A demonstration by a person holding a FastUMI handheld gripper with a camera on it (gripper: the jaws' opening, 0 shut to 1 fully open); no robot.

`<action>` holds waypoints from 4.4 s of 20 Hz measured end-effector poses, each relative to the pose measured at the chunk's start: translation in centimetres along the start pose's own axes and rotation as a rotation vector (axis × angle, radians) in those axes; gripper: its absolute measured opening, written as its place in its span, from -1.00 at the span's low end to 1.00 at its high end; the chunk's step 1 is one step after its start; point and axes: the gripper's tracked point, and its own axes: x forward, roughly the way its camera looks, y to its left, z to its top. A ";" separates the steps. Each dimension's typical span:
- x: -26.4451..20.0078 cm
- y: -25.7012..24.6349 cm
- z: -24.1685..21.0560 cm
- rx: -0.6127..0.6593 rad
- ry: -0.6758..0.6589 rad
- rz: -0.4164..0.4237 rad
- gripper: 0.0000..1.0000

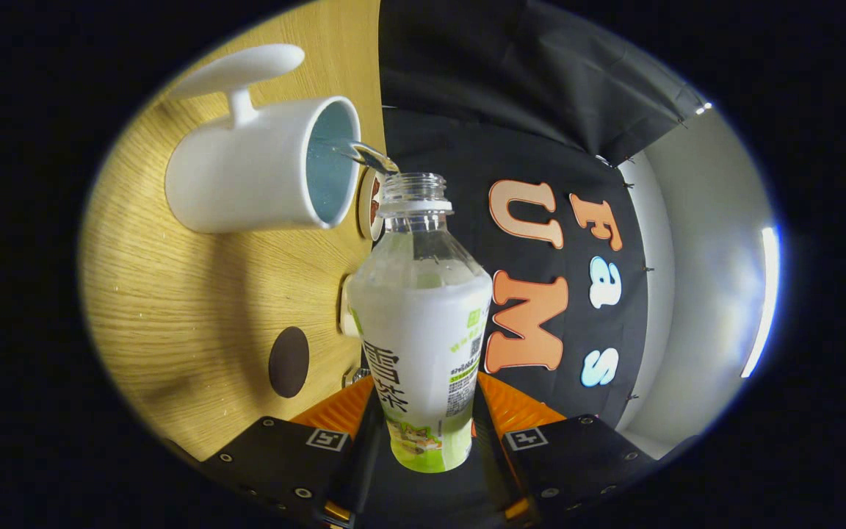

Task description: Take the bottle from table, then pour the juice into the cup, finally place the bottle on the coaster

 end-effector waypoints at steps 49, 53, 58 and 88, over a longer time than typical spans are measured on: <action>0.9 -4.1 0.0 -0.163 -0.050 -0.081 0.25; 1.1 -4.5 0.4 -0.193 -0.060 -0.092 0.25; 1.2 -5.0 0.7 -0.226 -0.072 -0.107 0.25; 1.1 -6.2 3.0 -0.422 -0.175 -0.160 0.25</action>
